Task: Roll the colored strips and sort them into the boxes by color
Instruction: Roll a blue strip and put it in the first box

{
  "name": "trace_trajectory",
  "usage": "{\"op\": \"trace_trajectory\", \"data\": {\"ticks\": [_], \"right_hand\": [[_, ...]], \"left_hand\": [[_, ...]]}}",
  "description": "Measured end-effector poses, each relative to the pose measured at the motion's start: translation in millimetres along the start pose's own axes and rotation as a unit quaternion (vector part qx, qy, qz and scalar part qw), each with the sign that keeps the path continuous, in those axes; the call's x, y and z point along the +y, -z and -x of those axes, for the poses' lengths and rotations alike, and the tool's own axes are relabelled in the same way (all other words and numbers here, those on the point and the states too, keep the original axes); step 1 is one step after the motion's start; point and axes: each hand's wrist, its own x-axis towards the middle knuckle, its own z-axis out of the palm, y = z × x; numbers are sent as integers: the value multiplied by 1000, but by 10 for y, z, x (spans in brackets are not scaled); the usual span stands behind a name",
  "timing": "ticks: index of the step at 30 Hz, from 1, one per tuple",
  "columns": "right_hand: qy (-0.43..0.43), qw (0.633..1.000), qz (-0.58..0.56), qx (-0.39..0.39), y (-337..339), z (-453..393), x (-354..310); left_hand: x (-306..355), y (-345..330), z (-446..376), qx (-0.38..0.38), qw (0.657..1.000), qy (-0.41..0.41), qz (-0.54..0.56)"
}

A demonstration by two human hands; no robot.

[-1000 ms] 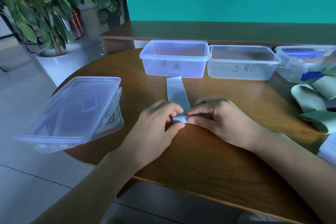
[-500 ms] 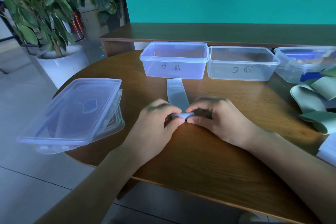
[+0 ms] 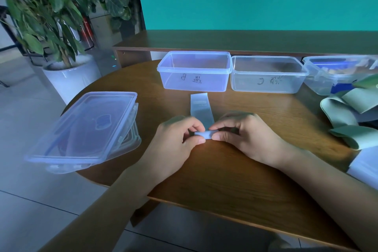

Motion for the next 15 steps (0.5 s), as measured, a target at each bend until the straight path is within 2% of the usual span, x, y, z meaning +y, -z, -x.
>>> {"op": "trace_trajectory", "data": {"ticks": [9,15], "right_hand": [[-22,997,-63,-26,43,188,-148],[-24,999,-46,6,29,155,-118]], "left_hand": [[24,19,190,-23,1000,-19,6],[-8,21,167,16,999,-45,-6]]}}
